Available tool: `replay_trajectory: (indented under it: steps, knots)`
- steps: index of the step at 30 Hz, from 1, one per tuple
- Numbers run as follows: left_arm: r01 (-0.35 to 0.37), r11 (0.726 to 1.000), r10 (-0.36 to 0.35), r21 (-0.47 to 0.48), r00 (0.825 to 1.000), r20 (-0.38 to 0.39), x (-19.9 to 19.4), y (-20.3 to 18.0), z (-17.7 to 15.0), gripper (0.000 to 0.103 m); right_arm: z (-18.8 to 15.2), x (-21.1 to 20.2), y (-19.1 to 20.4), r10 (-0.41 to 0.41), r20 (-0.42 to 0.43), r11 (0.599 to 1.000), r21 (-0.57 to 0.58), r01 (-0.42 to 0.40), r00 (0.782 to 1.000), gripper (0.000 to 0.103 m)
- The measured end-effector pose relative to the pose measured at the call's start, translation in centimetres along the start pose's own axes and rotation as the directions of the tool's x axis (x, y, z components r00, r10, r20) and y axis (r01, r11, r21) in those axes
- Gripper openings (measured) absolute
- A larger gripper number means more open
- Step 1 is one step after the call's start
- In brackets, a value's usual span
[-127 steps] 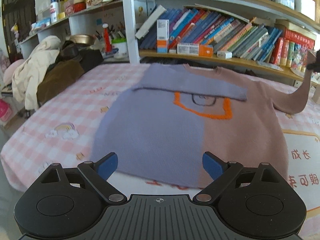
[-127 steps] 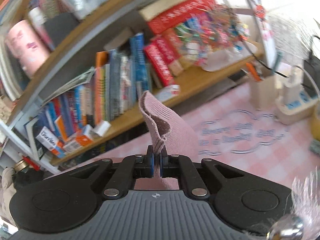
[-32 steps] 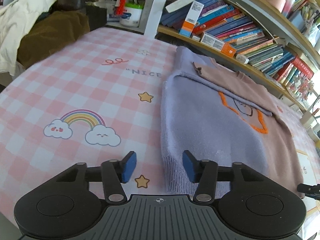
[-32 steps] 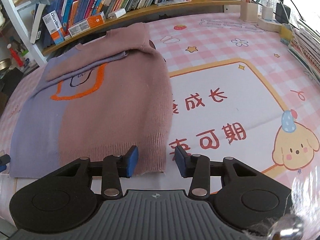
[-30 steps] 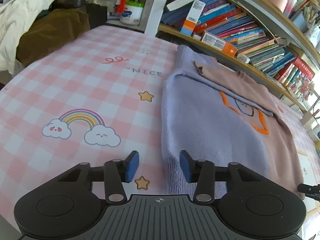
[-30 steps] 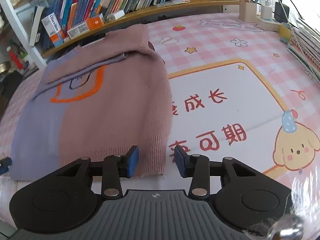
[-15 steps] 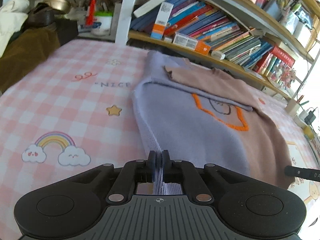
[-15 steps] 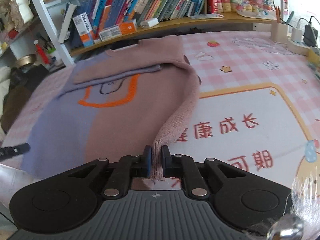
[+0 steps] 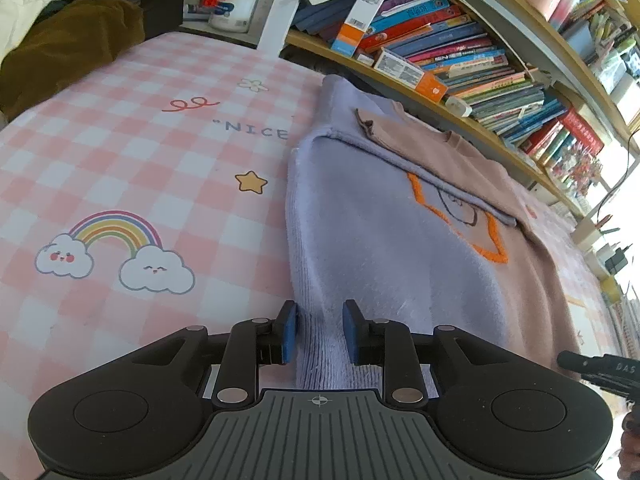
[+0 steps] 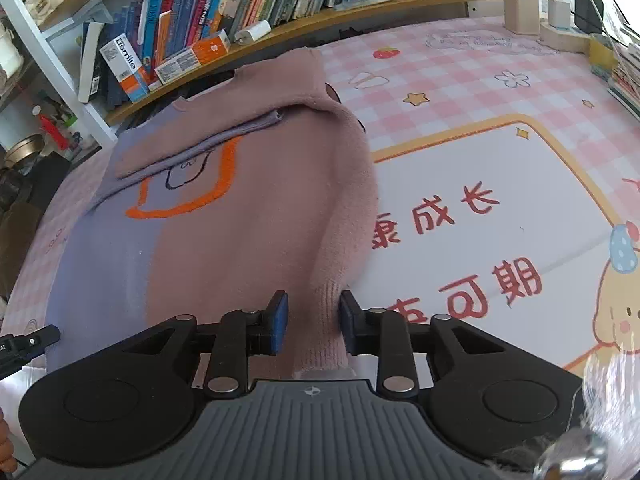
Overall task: Fold clothes
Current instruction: 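Lift the pink side panel with the right gripper and fold it toward the center, then lift both hem edges and fold the sweater bottom up toward the collar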
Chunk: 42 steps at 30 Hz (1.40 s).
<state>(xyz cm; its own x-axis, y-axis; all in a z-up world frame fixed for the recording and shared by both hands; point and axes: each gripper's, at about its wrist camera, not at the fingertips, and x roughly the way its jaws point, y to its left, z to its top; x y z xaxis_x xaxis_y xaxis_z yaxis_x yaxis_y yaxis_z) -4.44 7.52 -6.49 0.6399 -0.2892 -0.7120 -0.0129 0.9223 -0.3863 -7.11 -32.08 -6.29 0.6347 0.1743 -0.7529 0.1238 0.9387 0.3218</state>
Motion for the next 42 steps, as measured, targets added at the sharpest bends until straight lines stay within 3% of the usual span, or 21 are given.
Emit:
replay_trajectory:
  steps: [2, 3, 7, 16, 24, 35, 42]
  knots:
    - [0.005, 1.000, -0.005, -0.026, 1.000, -0.004, 0.2, 0.3, 0.1, 0.006, 0.0, 0.1, 0.0, 0.003, -0.001, 1.000, 0.002, -0.003, 1.000, 0.012]
    - [0.013, 0.999, -0.013, -0.046, 1.000, -0.006, 0.2, 0.6, 0.1, 0.004, -0.1, 0.1, -0.1, 0.004, -0.002, 1.000, 0.004, -0.004, 1.000, 0.011]
    - [0.018, 0.993, -0.017, -0.115, 1.000, 0.006, -0.4, 1.2, -0.5, 0.004, -0.4, -0.5, -0.6, 0.019, 0.003, 1.000, 0.007, -0.019, 1.000, 0.010]
    - [0.035, 0.985, -0.032, -0.167, 0.999, 0.020, -3.9, 0.3, -2.1, 0.004, -2.0, -3.6, -3.0, 0.100, 0.017, 0.993, 0.067, -0.101, 0.995, 0.010]
    - [0.051, 0.968, -0.043, -0.247, 0.998, 0.038, -8.0, -0.2, -5.7, 0.004, -4.9, -6.5, -7.2, 0.239, -0.014, 0.932, 0.284, -0.225, 0.971, 0.010]
    - [0.030, 0.940, -0.032, -0.339, 0.999, 0.000, -12.2, -0.5, -11.8, 0.004, -11.8, -11.2, -10.4, 0.259, -0.076, 0.921, 0.321, -0.222, 0.963, 0.009]
    - [0.077, 0.932, -0.070, -0.353, 0.997, 0.035, -13.1, -1.4, -11.7, 0.004, -12.3, -13.1, -11.3, 0.290, -0.048, 0.906, 0.336, -0.258, 0.956, 0.009]
